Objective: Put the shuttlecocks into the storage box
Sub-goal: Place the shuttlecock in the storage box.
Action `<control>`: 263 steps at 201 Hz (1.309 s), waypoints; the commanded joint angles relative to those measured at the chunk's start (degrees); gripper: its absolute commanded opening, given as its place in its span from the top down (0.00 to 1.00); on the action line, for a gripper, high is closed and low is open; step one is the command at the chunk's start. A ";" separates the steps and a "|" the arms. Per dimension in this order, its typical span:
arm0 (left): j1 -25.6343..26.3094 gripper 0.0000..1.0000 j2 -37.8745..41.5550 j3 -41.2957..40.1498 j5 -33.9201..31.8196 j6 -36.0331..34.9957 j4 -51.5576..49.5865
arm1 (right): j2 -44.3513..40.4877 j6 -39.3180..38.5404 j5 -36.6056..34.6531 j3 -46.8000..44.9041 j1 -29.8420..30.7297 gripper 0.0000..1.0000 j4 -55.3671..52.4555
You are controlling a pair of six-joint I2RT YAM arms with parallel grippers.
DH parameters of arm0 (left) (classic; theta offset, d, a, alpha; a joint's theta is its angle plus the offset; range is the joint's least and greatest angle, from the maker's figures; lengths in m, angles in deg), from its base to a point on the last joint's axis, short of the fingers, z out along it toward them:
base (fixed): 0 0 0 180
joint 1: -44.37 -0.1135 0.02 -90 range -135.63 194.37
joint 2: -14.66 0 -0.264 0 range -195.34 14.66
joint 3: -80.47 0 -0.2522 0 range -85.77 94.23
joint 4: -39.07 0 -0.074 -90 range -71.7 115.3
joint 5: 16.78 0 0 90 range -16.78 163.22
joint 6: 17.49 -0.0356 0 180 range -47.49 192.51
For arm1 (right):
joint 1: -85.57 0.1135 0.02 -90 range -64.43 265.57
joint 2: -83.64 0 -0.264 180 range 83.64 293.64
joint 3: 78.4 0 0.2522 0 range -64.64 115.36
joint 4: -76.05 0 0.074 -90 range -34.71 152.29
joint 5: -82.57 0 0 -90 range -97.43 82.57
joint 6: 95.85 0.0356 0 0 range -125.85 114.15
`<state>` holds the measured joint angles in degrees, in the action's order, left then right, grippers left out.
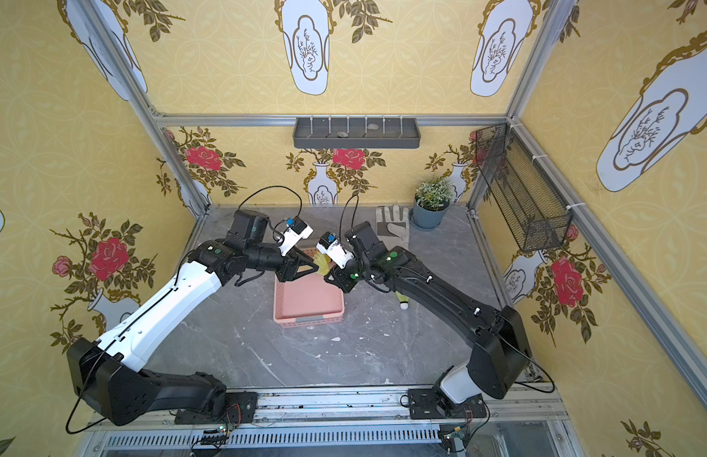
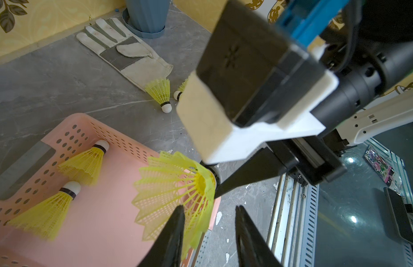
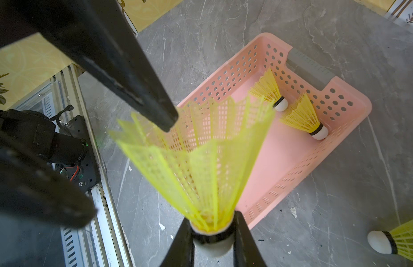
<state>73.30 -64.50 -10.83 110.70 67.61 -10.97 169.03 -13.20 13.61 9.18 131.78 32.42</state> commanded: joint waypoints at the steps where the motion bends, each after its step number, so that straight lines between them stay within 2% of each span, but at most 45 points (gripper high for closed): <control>1: 0.29 0.73 -0.48 0.31 0.62 -0.70 0.15 | -0.22 -0.25 0.23 0.11 0.02 0.80 0.60; 16: 0.34 0.86 -0.61 0.30 0.66 -0.52 0.23 | -0.32 -0.16 -0.18 -0.11 0.01 0.80 0.75; 32: 0.38 1.00 -0.36 -0.11 0.18 0.63 1.16 | -0.78 0.16 -1.08 -0.63 0.06 0.71 1.57; 48: 0.34 1.00 0.31 -1.29 -1.29 3.15 3.57 | -1.56 0.96 -2.19 -1.71 -0.06 0.61 2.85; 65: 0.34 1.00 1.60 -3.76 -3.74 7.78 8.61 | -2.66 2.55 -5.03 -3.36 -0.20 0.37 4.87; 89: 0.26 1.00 4.08 -8.47 -8.14 15.86 16.96 | -5.16 5.81 -8.95 -6.90 -1.95 0.28 8.63; 95: 0.25 1.00 4.56 -9.43 -9.35 17.44 18.73 | -5.91 7.07 -9.31 -7.73 -2.76 0.23 9.58; 137: 0.26 1.00 5.29 -15.41 -17.79 29.90 27.44 | -11.42 16.11 -11.81 -14.55 -9.06 0.23 16.97; 166: 0.28 1.00 3.59 -17.14 -22.78 35.43 28.57 | -13.99 21.34 -18.47 -17.66 -10.26 0.23 19.49; 210: 0.29 1.00 -1.50 -17.33 -23.74 41.78 31.20 | -14.74 28.34 -26.99 -19.23 -11.33 0.24 18.37; 263: 0.25 1.00 -6.39 -17.84 -25.17 47.96 34.16 | -14.54 30.60 -28.33 -19.76 -11.41 0.24 16.54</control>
<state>73.63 -69.37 -28.07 86.70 111.41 19.70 154.51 15.38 -12.64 -10.27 120.35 48.66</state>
